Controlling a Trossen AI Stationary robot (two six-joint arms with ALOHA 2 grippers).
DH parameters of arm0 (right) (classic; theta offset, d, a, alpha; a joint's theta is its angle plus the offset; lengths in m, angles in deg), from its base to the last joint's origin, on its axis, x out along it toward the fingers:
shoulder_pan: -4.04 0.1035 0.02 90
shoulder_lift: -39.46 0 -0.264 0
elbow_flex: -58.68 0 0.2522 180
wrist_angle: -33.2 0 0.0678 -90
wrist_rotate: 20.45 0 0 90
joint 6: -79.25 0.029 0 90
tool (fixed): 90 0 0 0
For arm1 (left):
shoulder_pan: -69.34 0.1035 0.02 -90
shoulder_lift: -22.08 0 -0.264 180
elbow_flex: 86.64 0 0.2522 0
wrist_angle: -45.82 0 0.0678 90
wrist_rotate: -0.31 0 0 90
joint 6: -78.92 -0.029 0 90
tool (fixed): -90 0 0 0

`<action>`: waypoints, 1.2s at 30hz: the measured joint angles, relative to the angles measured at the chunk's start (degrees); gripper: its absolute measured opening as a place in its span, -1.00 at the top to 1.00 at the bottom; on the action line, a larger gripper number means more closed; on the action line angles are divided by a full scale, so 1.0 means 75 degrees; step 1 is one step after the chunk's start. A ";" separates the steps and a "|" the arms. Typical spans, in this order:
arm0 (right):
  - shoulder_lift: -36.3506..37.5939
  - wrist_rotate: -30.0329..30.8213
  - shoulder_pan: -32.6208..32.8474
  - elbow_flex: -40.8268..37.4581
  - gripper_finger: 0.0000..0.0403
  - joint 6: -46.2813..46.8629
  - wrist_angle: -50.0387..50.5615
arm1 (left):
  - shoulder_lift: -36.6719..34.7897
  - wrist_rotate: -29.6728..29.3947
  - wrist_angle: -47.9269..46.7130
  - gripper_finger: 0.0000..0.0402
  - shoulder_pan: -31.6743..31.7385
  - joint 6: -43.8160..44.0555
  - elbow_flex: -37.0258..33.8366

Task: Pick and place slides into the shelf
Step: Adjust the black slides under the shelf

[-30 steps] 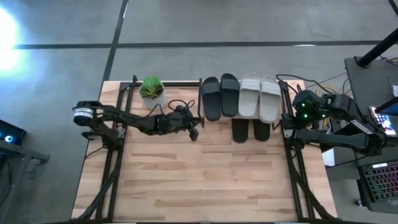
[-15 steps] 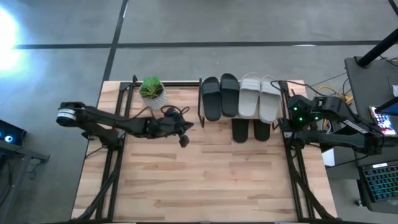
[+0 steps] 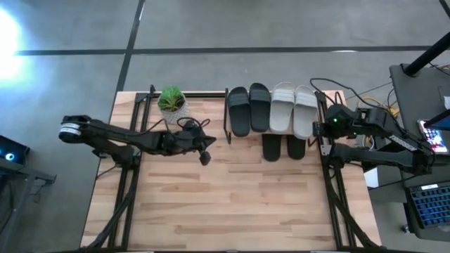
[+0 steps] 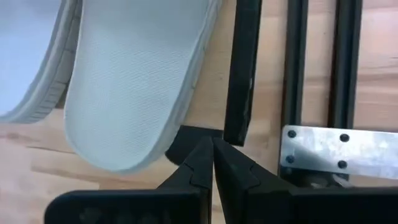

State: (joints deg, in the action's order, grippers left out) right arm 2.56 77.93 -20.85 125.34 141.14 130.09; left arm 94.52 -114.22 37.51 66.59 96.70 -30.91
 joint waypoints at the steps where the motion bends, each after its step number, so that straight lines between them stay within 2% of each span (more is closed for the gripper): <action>1: -0.0022 0.0053 0.0000 0.0000 0.96 0.0003 0.0010 | 0.0040 0.0006 -0.0012 0.99 0.0000 0.0004 -0.0003; 5: -0.0050 0.0016 0.0000 0.0003 0.96 -0.0046 0.0598 | 0.0123 0.0029 -0.0012 0.99 -0.0051 0.0137 -0.0005; 7: 0.0025 -0.0359 0.0000 0.0098 0.96 -0.0055 0.0907 | 0.0120 0.0168 0.0007 0.99 -0.0102 0.0174 0.0008; 9: 0.0190 -0.1007 0.0003 0.0205 0.96 -0.0077 0.0943 | 0.0111 0.0277 0.0011 0.99 -0.0146 0.0161 0.0012; 13: 0.0366 -0.2941 0.0060 0.0357 0.96 0.0287 0.0919 | 0.0094 0.0347 -0.0009 0.99 -0.0201 -0.0056 -0.0014; 17: 0.0364 -0.4741 0.0385 0.0326 0.96 0.0892 0.0921 | 0.0081 0.0764 0.0031 0.99 -0.0213 -0.0278 0.0053; 20: 0.0196 -0.5296 0.0776 0.0159 0.96 0.1295 0.0875 | 0.0065 0.0945 0.0019 0.99 -0.0213 -0.0279 0.0054; 23: -0.0186 -0.4560 0.1330 0.0039 0.96 0.1320 0.0385 | 0.0036 0.0951 0.0015 0.99 -0.0213 -0.0269 0.0014; 27: -0.0822 -0.4425 0.2529 0.0165 0.96 0.1582 -0.2786 | 0.0036 0.0952 -0.0003 0.99 -0.0213 -0.0238 -0.0011; 29: -0.1226 -0.4162 0.3292 0.0406 0.96 0.1980 -0.3809 | 0.0036 0.0952 0.0008 0.99 -0.0213 -0.0238 -0.0006; 30: -0.1478 -0.3962 0.3693 0.0533 0.96 0.2191 -0.3741 | 0.0036 0.0952 0.0007 0.99 -0.0213 -0.0238 -0.0005; 34: -0.2573 -0.3083 0.5565 0.0746 0.96 0.3474 -0.2081 | 0.0036 0.0952 0.0011 0.99 -0.0213 -0.0281 -0.0011; 36: -0.3049 -0.2141 0.6523 0.0722 0.96 0.4677 -0.1884 | 0.0036 0.0950 -0.0006 0.99 -0.0213 -0.0320 -0.0046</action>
State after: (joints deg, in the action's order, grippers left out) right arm -20.31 61.87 28.07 130.76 176.21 115.95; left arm 94.79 -107.10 37.46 65.00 94.30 -31.25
